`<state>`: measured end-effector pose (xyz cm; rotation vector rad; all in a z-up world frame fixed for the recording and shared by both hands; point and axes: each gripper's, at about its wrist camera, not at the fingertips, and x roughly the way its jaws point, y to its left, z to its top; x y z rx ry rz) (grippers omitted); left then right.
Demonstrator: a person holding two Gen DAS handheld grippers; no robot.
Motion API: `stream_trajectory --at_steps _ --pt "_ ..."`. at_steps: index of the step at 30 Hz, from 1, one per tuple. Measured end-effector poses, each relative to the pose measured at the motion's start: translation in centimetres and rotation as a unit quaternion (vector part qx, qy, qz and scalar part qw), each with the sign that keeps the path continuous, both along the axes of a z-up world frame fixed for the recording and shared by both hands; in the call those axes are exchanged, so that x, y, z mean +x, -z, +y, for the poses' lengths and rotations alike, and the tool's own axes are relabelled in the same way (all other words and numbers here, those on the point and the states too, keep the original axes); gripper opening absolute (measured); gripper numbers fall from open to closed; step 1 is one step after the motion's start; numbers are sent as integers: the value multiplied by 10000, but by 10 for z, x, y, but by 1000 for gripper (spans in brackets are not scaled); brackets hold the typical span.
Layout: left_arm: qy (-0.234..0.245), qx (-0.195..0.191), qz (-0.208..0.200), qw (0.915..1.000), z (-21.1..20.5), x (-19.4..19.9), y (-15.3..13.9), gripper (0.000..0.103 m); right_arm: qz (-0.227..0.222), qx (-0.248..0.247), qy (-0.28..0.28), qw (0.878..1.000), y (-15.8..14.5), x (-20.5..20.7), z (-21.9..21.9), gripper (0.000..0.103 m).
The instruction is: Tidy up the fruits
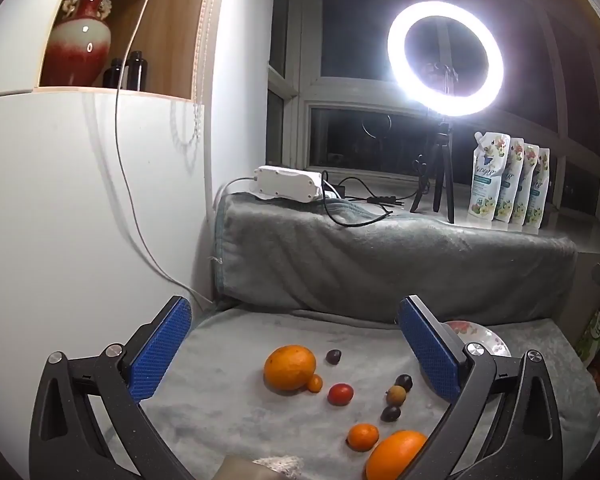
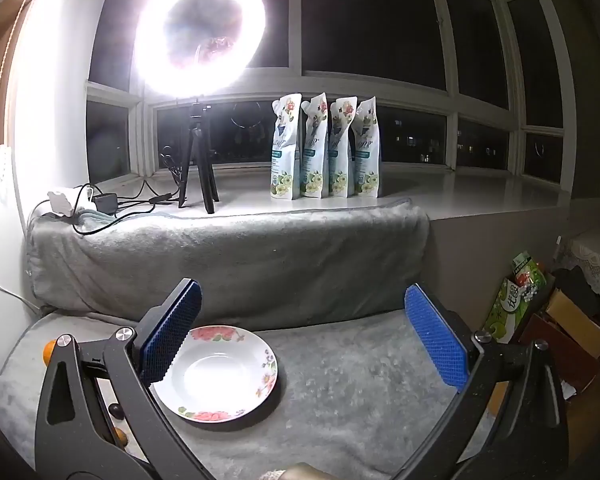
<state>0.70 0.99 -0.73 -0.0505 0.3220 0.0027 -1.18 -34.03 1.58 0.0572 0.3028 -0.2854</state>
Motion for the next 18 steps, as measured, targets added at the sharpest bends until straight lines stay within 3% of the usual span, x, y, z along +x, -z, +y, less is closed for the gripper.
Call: stream_trajectory --at_steps 18 --pt "-12 7 -6 10000 0 0 0 103 -28 2 44 10000 3 2 6 103"
